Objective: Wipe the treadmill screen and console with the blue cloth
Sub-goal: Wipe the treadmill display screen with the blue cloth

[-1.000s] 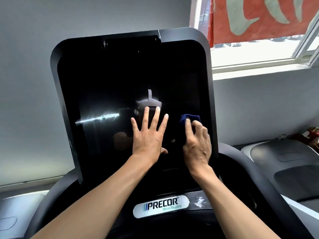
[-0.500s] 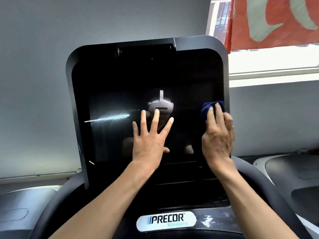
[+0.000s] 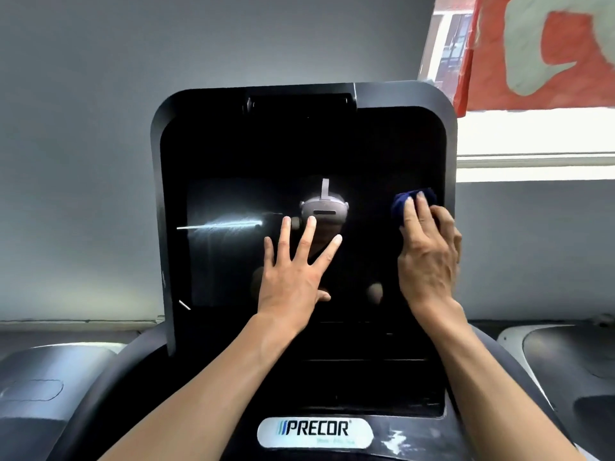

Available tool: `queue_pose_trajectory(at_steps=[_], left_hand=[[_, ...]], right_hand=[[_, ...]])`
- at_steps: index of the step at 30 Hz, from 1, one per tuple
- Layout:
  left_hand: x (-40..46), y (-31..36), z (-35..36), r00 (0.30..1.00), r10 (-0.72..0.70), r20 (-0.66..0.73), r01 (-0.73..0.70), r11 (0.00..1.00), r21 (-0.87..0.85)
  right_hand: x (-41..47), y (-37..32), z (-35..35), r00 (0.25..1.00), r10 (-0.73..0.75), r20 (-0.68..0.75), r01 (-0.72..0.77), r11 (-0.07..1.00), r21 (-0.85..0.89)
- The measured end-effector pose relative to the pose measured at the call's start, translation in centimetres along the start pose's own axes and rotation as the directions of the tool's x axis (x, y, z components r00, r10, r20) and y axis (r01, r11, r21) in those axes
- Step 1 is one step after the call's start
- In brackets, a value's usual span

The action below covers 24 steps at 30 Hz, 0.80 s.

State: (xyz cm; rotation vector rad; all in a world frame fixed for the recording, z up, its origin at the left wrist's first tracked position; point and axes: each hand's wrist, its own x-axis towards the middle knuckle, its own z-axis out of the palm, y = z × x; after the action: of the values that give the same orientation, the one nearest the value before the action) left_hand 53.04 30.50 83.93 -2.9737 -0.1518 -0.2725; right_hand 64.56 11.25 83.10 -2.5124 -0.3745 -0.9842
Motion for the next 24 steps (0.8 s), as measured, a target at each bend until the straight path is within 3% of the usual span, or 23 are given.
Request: queue_pose_trajectory(at_steps=[2, 5, 7, 10, 12, 14, 18, 20, 22, 24], left_hand=[[-0.1, 0.0, 0.1, 1.000, -0.011, -0.012, 0.011, 1.000, 0.002], [0.0, -0.1, 0.1, 1.000, -0.006, -0.027, 0.006, 1.000, -0.002], [0.0, -0.1, 0.2, 0.999, -0.003, -0.034, 0.003, 1.000, -0.002], [0.0, -0.4, 0.7, 0.998, 0.014, -0.055, -0.014, 1.000, 0.012], [-0.1, -0.5, 0.7, 0.998, 0.021, -0.055, -0.021, 1.000, 0.006], [-0.1, -0.7, 0.9, 0.997, 0.025, -0.068, -0.025, 1.000, -0.003], [-0.6, -1.6, 1.2, 0.988, 0.071, -0.134, -0.078, 0.996, -0.048], [-1.3, -2.8, 1.5, 0.985, 0.067, -0.160, -0.076, 0.996, -0.050], [-1.8, -4.5, 1.4, 0.990, 0.006, -0.141, -0.011, 0.999, -0.035], [-2.1, -5.7, 1.3, 0.994, -0.043, -0.099, 0.040, 0.999, -0.034]], right_hand=[[0.3, -1.9, 1.0, 0.993, -0.111, -0.029, 0.113, 0.988, 0.106], [-3.2, -2.8, 1.6, 0.917, -0.391, 0.080, 0.372, 0.910, 0.182], [-4.6, -0.9, 1.2, 0.897, -0.430, 0.101, 0.415, 0.899, 0.141], [-3.0, 0.8, 0.8, 0.986, -0.163, 0.036, 0.157, 0.980, 0.122], [-1.3, -0.9, 1.3, 1.000, 0.014, -0.008, -0.013, 0.987, 0.162], [-1.0, -4.0, 1.9, 0.999, 0.029, -0.041, -0.020, 0.978, 0.207], [-5.2, -5.5, 2.3, 0.966, -0.252, 0.065, 0.236, 0.953, 0.191], [-6.1, -4.1, 1.4, 0.955, -0.284, 0.084, 0.270, 0.952, 0.148], [-4.0, -3.5, 0.9, 0.986, -0.162, 0.030, 0.157, 0.979, 0.134], [-0.6, -4.4, 1.2, 0.995, 0.101, -0.020, -0.096, 0.978, 0.186]])
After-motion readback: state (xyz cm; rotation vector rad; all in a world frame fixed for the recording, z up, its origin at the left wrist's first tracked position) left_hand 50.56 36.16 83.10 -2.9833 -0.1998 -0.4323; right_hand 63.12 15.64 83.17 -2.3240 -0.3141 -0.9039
